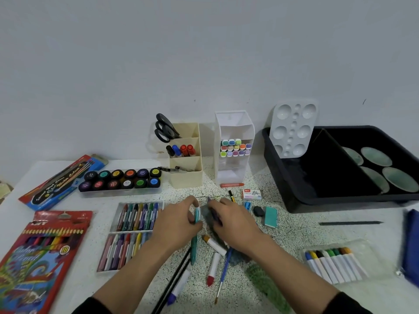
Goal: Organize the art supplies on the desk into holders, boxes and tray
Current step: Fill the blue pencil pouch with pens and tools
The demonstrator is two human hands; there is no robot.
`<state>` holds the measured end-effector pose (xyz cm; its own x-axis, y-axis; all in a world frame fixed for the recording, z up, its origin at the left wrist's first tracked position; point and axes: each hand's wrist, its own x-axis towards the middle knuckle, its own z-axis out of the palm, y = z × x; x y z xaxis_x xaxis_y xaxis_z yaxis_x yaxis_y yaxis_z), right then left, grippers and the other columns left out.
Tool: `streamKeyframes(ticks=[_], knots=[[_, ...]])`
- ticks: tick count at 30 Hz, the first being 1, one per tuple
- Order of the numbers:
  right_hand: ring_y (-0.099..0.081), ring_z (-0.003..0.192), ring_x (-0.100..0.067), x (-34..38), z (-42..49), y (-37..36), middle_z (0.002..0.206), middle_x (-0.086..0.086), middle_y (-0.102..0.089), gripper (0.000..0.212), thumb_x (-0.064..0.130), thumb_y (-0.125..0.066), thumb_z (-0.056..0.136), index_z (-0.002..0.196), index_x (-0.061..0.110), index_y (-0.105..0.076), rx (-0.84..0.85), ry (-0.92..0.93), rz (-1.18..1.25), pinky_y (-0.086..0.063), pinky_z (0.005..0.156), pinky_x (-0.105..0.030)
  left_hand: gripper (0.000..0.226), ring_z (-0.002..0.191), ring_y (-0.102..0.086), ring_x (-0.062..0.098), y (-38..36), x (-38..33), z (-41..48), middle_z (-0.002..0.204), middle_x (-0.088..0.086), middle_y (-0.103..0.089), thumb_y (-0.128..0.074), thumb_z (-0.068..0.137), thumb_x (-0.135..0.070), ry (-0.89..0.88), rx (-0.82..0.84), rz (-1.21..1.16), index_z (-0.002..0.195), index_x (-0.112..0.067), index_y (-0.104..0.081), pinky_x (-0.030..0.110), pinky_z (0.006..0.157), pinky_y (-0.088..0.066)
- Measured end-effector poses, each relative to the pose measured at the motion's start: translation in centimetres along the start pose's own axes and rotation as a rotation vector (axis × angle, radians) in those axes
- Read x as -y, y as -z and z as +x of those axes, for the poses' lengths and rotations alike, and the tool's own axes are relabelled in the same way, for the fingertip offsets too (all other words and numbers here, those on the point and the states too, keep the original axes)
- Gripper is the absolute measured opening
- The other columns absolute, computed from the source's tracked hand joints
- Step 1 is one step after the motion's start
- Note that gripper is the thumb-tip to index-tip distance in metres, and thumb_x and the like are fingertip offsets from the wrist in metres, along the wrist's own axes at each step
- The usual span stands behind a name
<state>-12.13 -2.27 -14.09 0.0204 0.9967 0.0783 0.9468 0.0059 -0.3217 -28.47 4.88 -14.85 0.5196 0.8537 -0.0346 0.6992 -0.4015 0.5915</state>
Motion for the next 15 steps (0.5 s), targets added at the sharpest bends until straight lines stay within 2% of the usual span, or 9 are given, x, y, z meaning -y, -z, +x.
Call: streamKeyframes(ticks=[4, 6, 11, 13, 15], knots=[[-0.062, 0.084, -0.026, 0.0, -0.6, 0.1, 0.098, -0.003, -0.063, 0.033, 0.026, -0.059, 0.092, 0.125, 0.022, -0.054, -0.024, -0.022, 0.012, -0.055, 0.069, -0.042, 0.027, 0.052, -0.061, 0.002, 0.0, 0.3, -0.2, 0.067, -0.008, -0.066, -0.070, 0.087, -0.015, 0.029, -0.065, -0.187, 0.103, -0.033, -0.057, 0.032, 0.051, -0.055], [-0.063, 0.083, -0.025, -0.1, -1.0, 0.1, 0.096, -0.002, -0.065, 0.033, 0.029, -0.059, 0.094, 0.126, 0.021, -0.055, -0.029, -0.021, -0.002, -0.056, 0.069, -0.040, 0.030, 0.057, -0.064, 0.005, -0.1, 0.3, -0.2, 0.070, -0.005, -0.066, -0.069, 0.089, -0.012, 0.043, -0.095, -0.275, 0.102, -0.035, -0.057, 0.037, 0.057, -0.058], [-0.060, 0.076, -0.021, -0.1, -1.5, 0.2, 0.092, -0.001, -0.065, 0.027, 0.028, -0.059, 0.095, 0.120, 0.019, -0.056, -0.030, -0.006, -0.005, -0.050, 0.065, -0.032, 0.031, 0.053, -0.055, 0.003, 0.0, -0.2, -0.2, 0.088, -0.004, -0.063, -0.062, 0.097, -0.015, 0.017, -0.092, -0.481, 0.117, -0.038, -0.054, 0.028, 0.050, -0.043], [-0.061, 0.078, -0.020, -0.3, -1.7, 0.3, 0.092, 0.002, -0.063, 0.022, 0.028, -0.061, 0.092, 0.113, 0.023, -0.056, -0.023, -0.029, 0.001, -0.054, 0.066, -0.035, 0.037, 0.056, -0.057, 0.006, 0.0, -0.5, 0.0, 0.092, -0.006, -0.064, -0.062, 0.098, -0.018, 0.024, -0.083, -0.536, 0.127, -0.038, -0.054, 0.029, 0.053, -0.044], [-0.060, 0.078, -0.015, -0.8, -2.0, 0.7, 0.091, 0.007, -0.061, 0.016, 0.027, -0.063, 0.091, 0.106, 0.025, -0.057, -0.011, -0.073, 0.058, -0.056, 0.068, -0.035, 0.038, 0.068, -0.066, 0.014, 0.1, -0.9, 0.2, 0.094, -0.006, -0.065, -0.063, 0.098, -0.018, 0.043, -0.073, -0.591, 0.131, -0.036, -0.057, 0.028, 0.057, -0.049]])
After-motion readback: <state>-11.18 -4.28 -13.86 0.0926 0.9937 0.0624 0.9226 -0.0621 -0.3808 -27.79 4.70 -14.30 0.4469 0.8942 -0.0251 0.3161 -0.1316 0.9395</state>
